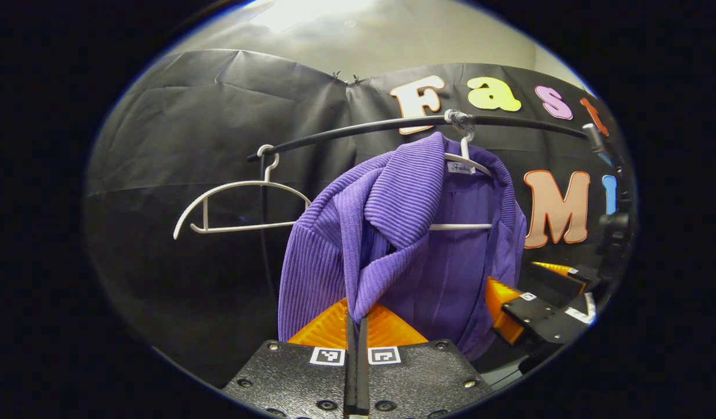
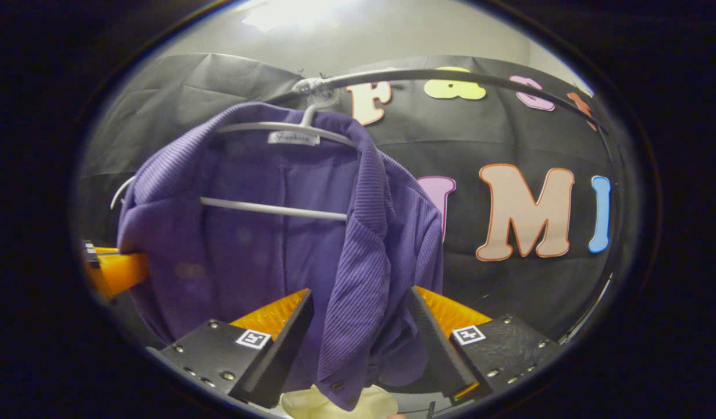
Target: Grasp the clothes on the hanger with both hands and then place them into the laundry hamper below.
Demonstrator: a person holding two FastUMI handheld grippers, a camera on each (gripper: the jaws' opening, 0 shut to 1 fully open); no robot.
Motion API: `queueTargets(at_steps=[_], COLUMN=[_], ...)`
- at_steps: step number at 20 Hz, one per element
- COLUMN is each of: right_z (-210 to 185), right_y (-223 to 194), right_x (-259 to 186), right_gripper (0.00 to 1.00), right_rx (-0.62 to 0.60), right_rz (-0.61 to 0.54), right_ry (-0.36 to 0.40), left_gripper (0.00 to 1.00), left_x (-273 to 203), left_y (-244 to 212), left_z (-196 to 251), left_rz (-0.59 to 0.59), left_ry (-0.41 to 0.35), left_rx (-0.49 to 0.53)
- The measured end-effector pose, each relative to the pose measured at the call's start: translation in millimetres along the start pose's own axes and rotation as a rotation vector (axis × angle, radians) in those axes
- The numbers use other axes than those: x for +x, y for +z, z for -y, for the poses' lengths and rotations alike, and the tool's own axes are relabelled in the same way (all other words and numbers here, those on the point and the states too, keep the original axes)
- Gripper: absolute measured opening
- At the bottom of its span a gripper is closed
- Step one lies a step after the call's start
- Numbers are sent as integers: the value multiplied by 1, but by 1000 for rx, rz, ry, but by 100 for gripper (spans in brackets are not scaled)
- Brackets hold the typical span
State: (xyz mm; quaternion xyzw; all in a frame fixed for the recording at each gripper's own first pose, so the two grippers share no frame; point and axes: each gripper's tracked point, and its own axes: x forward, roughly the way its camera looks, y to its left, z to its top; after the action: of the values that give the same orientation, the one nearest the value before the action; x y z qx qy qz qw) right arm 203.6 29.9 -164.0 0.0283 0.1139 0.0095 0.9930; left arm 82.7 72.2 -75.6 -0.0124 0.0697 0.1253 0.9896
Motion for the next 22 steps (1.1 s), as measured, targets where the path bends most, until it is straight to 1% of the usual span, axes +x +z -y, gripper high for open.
queueTargets(at_steps=[3,4,5,6,7,8,9,11,12,13,16,18,19,22], right_z=[4,5,5,7,9,12,19,33,43,50,73,92,99,114], right_y=[-18,-22,-25,-28,-31,-33,-36,-36,-35,-32,-23,-12,-7,8], right_x=[23,28,32,34,32,34,32,33,32,34,31,31,32,36], right_gripper=[98,100,100,98,87,76,65,37,23,9,8,9,8,9], right_rx=[2,-1,-4,-7,-8,-9,-14,-12,-10,-5,-19,-51,-63,-74], right_rz=[-49,-60,-69,-77,-83,-91,-96,-105,-111,-114,-118,-95,-84,-56], right_ry=[-17,-18,-21,-26,-30,-31,-48,-99,-128,-140,-180,-219,-234,-261], left_gripper=[1,1,1,0,4,4,2,7,7,7,2,4,0,2], left_x=[-2,-3,-3,-3,-2,-3,-3,-3,-3,-3,-8,-12,-13,-18], left_y=[-1,-2,-3,-4,-4,-4,-4,-5,-5,-4,0,4,9,18], left_z=[6,6,8,10,11,12,13,14,14,12,10,7,4,-7], left_rz=[2,-2,-3,-5,-6,-7,-10,-16,-18,-18,-23,-20,-11,-2], left_ry=[-36,-41,-49,-59,-66,-71,-74,-76,-76,-72,-73,-70,-67,-50], left_rx=[5,7,6,3,-1,-5,-12,-23,-21,-21,-48,-59,-60,-62])
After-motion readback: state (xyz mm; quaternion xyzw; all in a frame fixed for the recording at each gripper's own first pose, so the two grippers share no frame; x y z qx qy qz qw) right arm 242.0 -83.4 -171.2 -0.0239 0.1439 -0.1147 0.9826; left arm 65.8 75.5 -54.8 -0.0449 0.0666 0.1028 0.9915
